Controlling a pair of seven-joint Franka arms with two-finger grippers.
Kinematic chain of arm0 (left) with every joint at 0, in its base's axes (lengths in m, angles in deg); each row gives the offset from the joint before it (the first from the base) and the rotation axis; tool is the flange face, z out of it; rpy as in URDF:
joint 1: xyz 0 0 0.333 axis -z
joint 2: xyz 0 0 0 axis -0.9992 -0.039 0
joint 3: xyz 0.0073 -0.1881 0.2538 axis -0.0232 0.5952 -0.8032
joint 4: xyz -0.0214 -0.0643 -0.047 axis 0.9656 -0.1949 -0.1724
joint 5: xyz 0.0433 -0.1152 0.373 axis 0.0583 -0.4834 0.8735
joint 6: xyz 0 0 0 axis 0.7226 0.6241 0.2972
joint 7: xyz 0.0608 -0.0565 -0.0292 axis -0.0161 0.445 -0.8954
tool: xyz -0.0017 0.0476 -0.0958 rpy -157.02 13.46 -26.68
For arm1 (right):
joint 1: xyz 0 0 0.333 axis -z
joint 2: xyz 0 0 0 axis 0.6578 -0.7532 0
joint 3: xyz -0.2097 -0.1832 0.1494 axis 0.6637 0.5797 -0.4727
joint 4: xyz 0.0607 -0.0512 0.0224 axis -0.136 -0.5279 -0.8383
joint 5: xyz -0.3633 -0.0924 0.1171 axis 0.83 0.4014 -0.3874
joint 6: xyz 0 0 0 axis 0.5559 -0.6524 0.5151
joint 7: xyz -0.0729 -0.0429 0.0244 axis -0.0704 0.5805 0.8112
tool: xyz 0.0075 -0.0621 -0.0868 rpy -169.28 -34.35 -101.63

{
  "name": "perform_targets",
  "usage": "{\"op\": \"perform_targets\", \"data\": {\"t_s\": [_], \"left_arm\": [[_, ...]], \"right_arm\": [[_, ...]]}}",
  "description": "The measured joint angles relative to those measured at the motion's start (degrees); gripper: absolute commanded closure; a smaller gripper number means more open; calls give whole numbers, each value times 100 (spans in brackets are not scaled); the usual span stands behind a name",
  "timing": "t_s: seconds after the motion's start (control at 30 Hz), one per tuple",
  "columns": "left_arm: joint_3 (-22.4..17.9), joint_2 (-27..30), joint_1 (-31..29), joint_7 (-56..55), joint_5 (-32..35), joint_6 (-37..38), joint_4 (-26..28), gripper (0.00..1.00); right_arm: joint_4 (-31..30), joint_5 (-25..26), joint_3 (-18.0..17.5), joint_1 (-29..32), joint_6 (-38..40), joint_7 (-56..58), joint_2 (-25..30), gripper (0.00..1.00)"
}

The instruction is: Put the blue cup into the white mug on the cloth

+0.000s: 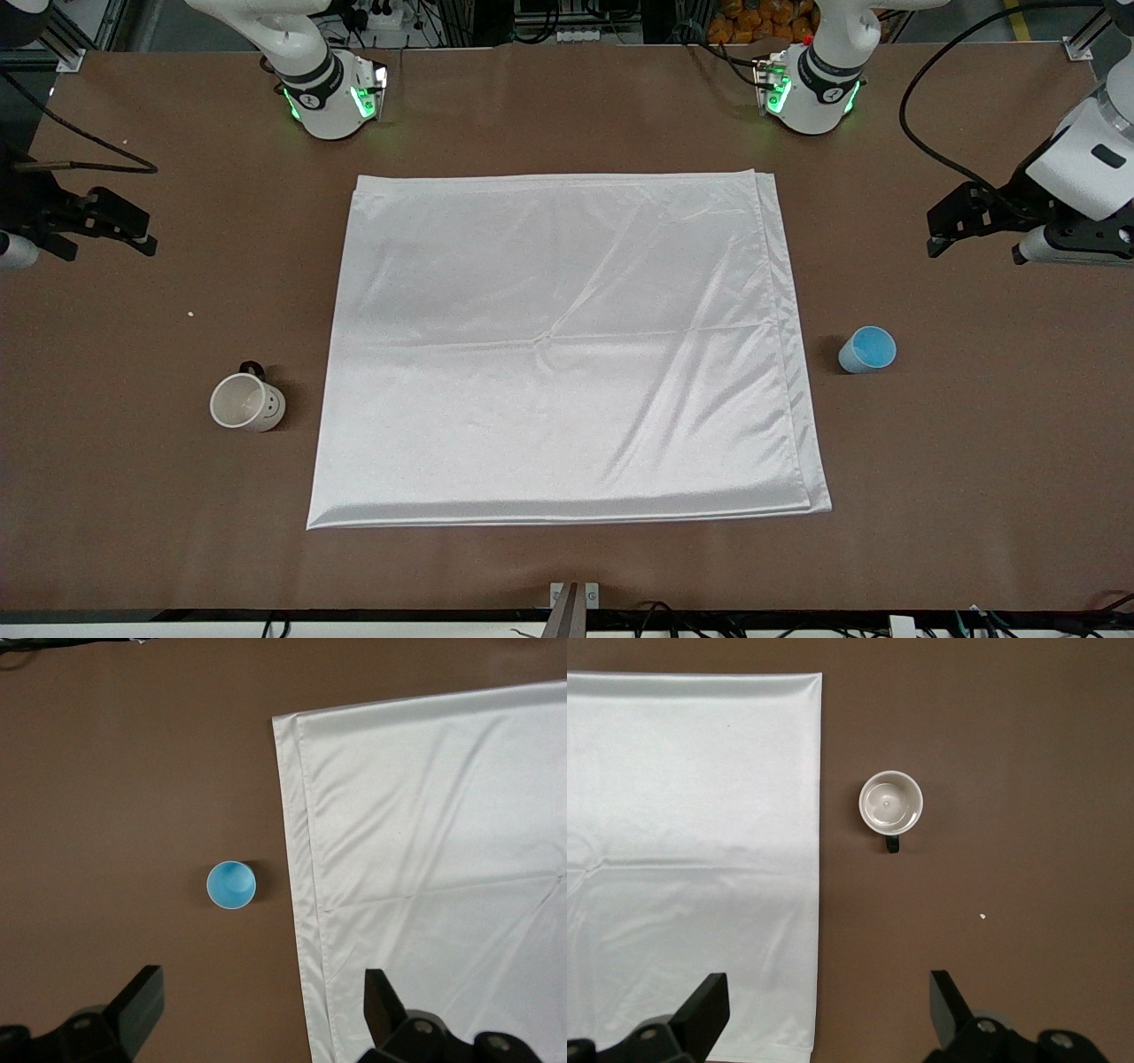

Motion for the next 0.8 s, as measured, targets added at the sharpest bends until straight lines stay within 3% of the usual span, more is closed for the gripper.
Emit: {"op": "perform_targets", "data": {"t_s": [0.57,0.8], "left_arm": [[-3,-18,0,0,0,-21,3,0],[-4,-35,0,0,0,-37,7,0]], "right_arm": [[-38,0,26,2,109,1,-1,0],[-476,0,48,96,-136,1,-24,0]]}}
